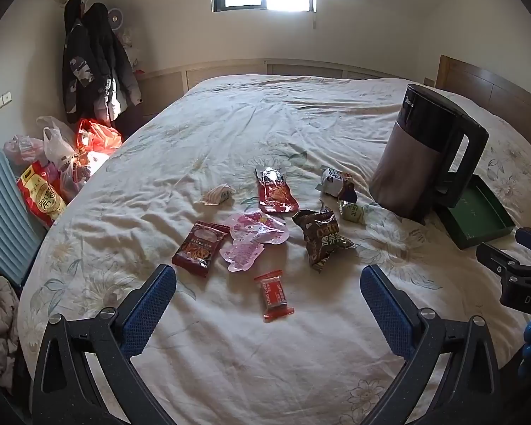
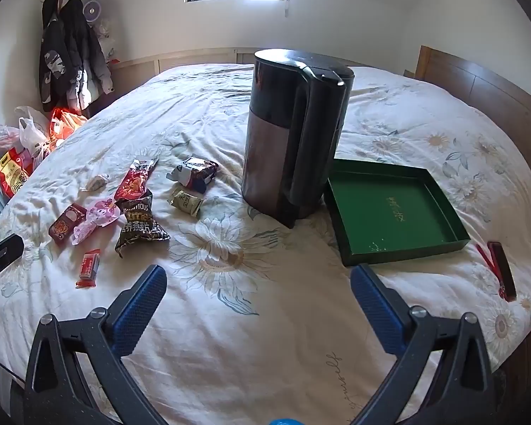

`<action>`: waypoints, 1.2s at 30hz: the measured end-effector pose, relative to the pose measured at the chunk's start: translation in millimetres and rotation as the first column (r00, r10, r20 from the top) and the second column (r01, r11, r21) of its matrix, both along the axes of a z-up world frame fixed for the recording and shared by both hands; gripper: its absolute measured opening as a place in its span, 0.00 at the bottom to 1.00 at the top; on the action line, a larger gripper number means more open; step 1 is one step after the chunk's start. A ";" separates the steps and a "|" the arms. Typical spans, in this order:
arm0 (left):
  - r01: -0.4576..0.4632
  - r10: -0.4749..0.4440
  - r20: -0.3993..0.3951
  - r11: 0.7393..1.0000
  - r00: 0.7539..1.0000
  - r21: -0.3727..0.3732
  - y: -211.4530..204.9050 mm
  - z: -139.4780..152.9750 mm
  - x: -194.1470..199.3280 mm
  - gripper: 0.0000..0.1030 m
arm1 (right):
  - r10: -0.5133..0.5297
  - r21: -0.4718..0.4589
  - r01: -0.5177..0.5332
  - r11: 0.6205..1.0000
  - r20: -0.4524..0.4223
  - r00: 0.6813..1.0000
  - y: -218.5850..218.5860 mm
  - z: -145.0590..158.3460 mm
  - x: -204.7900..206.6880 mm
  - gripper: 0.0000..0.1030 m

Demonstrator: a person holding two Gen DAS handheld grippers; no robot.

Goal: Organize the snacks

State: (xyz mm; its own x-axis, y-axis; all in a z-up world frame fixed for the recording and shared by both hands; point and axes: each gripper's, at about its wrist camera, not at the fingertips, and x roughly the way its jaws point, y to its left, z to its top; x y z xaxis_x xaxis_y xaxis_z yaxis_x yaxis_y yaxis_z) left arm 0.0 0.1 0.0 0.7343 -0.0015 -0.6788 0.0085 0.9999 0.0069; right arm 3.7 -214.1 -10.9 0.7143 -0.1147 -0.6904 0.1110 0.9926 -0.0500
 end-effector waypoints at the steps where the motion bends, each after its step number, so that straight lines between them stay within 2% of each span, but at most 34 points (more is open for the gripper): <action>1: -0.002 0.002 -0.003 1.000 1.000 -0.003 0.0 -0.3 0.4 0.99 | 0.000 0.000 0.000 1.000 0.000 1.000 0.0 -0.2 -0.1 1.00; 9: -0.042 0.043 -0.031 0.999 0.999 0.015 -11.5 -4.4 11.5 0.99 | 0.006 -0.001 -0.006 1.000 -0.004 1.000 3.5 0.7 -2.6 1.00; 11: -0.035 0.035 -0.006 0.999 0.999 -0.032 4.4 -3.5 1.6 0.99 | 0.007 0.001 -0.007 1.000 -0.006 1.000 2.3 -0.2 -2.3 1.00; 13: -0.037 0.037 -0.009 0.999 0.999 -0.034 5.1 -3.9 1.7 0.99 | 0.007 0.001 -0.007 1.000 -0.009 1.000 1.9 -0.6 -1.6 1.00; 22: -0.036 0.035 -0.028 0.999 0.999 -0.029 5.9 -9.2 0.9 0.99 | 0.012 -0.006 -0.012 1.000 -0.007 1.000 5.5 -3.9 -3.4 1.00; 26: -0.023 0.023 -0.051 1.000 0.998 -0.005 4.6 -12.8 2.8 0.99 | 0.011 -0.004 -0.011 1.000 -0.005 1.000 6.0 -4.1 -3.6 1.00; 36: -0.020 0.020 -0.042 1.000 0.999 -0.006 7.0 -14.3 0.8 0.99 | 0.014 0.001 -0.014 1.000 -0.004 1.000 9.6 -4.8 -4.2 1.00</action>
State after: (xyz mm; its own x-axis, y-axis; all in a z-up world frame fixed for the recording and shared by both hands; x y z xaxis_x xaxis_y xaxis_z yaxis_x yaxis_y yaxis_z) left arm 0.8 7.1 -14.4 0.7050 0.0083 -0.7092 -0.0115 0.9999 0.0003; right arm -0.5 -204.5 -15.7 0.7129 -0.1041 -0.6935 0.0970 0.9941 -0.0496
